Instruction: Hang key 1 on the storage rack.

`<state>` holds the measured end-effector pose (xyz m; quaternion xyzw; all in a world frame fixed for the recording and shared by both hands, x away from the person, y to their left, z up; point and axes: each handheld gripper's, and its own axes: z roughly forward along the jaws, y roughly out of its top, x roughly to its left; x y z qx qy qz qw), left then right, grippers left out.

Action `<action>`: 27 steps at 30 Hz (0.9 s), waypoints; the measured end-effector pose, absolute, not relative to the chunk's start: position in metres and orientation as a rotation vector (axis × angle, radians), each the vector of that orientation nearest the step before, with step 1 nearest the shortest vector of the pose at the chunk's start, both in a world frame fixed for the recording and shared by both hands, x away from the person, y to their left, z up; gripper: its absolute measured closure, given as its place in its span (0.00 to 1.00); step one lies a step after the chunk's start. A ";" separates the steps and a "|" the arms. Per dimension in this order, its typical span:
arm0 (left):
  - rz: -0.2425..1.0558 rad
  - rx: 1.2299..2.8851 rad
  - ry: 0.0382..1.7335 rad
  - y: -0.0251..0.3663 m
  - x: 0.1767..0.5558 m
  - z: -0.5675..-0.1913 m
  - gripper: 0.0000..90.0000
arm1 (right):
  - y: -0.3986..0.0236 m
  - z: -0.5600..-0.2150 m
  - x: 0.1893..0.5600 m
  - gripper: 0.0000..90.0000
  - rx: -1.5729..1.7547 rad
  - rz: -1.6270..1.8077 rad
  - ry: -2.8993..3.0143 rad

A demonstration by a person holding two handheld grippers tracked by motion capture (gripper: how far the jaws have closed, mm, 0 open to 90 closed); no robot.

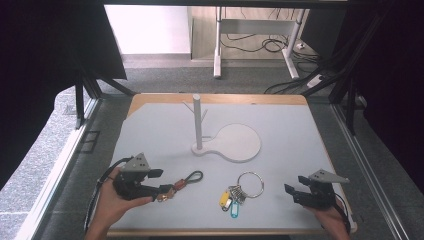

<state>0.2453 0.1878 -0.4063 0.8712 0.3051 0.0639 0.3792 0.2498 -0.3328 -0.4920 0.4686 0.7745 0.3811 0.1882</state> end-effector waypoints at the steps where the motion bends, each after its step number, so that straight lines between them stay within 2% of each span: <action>1: 0.160 2.263 0.773 0.184 0.250 -0.403 0.45 | -0.333 -0.493 0.250 0.39 1.323 1.068 2.177; 11: 0.096 2.398 0.754 0.169 0.270 -0.398 0.45 | -0.330 -0.496 0.250 0.39 1.323 1.043 2.204; 27: -0.025 2.605 0.762 0.134 0.297 -0.429 0.45 | -0.326 -0.501 0.252 0.39 1.334 1.007 2.242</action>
